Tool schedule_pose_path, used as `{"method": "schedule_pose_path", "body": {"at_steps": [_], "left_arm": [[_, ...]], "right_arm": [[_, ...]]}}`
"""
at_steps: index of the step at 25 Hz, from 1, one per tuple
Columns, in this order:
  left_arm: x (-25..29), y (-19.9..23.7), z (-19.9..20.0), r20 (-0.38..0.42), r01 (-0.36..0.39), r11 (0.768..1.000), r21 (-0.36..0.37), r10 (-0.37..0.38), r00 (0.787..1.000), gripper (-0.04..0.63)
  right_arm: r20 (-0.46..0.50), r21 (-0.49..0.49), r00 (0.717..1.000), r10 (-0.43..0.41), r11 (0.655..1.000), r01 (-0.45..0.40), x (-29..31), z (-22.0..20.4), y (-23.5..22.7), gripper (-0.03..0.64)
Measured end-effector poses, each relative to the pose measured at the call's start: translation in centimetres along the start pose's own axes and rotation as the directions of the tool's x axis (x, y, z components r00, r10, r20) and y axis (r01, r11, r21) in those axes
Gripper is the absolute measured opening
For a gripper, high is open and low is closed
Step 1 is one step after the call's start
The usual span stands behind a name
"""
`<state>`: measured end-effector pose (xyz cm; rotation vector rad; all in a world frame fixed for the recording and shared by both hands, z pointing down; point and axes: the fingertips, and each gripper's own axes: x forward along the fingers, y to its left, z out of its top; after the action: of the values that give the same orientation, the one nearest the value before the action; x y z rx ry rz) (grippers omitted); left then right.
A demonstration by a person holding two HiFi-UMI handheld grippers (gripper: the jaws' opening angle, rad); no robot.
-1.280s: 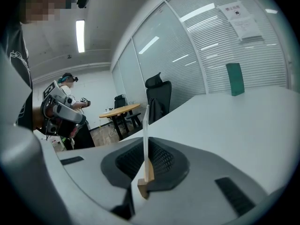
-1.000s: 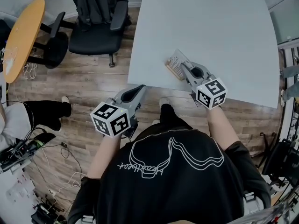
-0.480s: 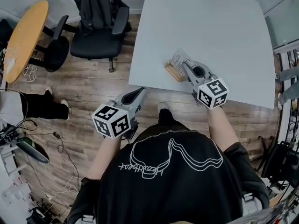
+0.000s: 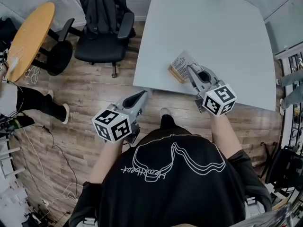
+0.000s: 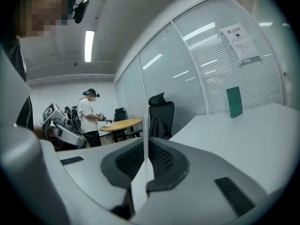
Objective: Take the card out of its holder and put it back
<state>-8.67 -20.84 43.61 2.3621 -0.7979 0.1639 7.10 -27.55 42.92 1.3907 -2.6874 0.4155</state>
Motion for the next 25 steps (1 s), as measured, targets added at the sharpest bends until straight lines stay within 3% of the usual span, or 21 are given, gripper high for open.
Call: {"method": "schedule_pose_path", "body": {"at_steps": [7, 16, 25], "left_arm": [[-2.2, -2.3, 0.5, 0.042, 0.024, 0.999, 0.041, -0.025, 0.999, 0.012], [-4.5, -5.8, -0.6, 0.053, 0.05, 0.995, 0.086, -0.055, 0.997, 0.012], [-6.2, -8.1, -2.6, 0.03, 0.072, 0.99, 0.118, -0.076, 0.997, 0.012]], "right_arm": [[0.033, 0.024, 0.998, 0.061, 0.998, -0.061, -3.1, 0.8, 5.1, 0.023], [0.05, 0.141, 0.984, 0.172, 0.974, -0.177, -7.2, -0.7, 11.8, 0.023], [0.064, 0.189, 0.983, 0.174, 0.965, -0.183, -9.9, -2.0, 14.0, 0.023]]}}
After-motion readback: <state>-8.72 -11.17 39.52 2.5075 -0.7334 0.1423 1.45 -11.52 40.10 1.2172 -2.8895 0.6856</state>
